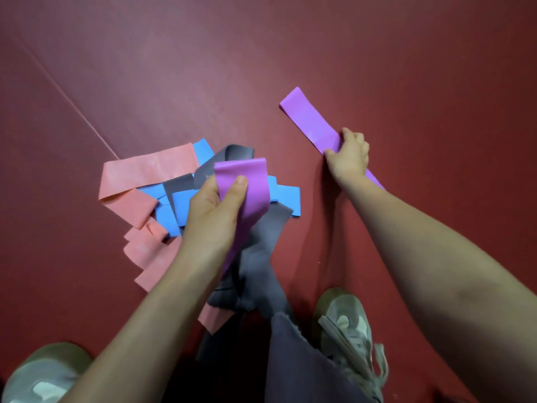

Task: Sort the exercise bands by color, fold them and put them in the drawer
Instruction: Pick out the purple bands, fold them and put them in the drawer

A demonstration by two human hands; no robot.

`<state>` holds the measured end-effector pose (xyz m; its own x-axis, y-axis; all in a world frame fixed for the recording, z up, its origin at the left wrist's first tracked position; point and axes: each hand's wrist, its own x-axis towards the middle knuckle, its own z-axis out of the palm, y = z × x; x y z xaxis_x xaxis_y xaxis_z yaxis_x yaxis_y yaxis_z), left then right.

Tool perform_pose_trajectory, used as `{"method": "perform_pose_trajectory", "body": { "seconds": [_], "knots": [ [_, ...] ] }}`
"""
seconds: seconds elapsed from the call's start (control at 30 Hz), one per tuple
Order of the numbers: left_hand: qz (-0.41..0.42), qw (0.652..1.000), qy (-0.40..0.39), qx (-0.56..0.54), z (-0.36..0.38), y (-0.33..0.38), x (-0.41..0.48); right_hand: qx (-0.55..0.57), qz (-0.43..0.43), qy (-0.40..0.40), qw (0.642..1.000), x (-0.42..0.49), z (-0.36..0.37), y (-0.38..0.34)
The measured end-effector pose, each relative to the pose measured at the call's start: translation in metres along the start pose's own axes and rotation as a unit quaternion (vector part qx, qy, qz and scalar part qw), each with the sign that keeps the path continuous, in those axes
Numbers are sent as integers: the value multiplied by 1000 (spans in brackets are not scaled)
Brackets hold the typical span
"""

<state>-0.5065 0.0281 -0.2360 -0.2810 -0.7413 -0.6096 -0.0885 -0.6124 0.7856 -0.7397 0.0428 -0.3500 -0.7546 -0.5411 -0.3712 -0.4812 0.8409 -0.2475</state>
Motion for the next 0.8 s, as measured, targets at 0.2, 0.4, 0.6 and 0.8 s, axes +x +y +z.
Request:
{"method": "perform_pose_trajectory", "body": {
  "seconds": [0.2, 0.4, 0.6, 0.8],
  "knots": [
    [-9, 1000, -12, 20, 4, -7, 0, -19, -17, 24, 999, -2, -7, -2],
    [-22, 999, 16, -20, -4, -2, -1, 3, -201, -23, 979, -29, -27, -27],
    [-53, 992, 52, -98, -8, -2, 0, 270, -223, -156, 924, -97, -53, -54],
    [-79, 991, 57, -93, -6, -2, 1, 518, -171, -232, 805, -171, -50, -64]
  ]
}}
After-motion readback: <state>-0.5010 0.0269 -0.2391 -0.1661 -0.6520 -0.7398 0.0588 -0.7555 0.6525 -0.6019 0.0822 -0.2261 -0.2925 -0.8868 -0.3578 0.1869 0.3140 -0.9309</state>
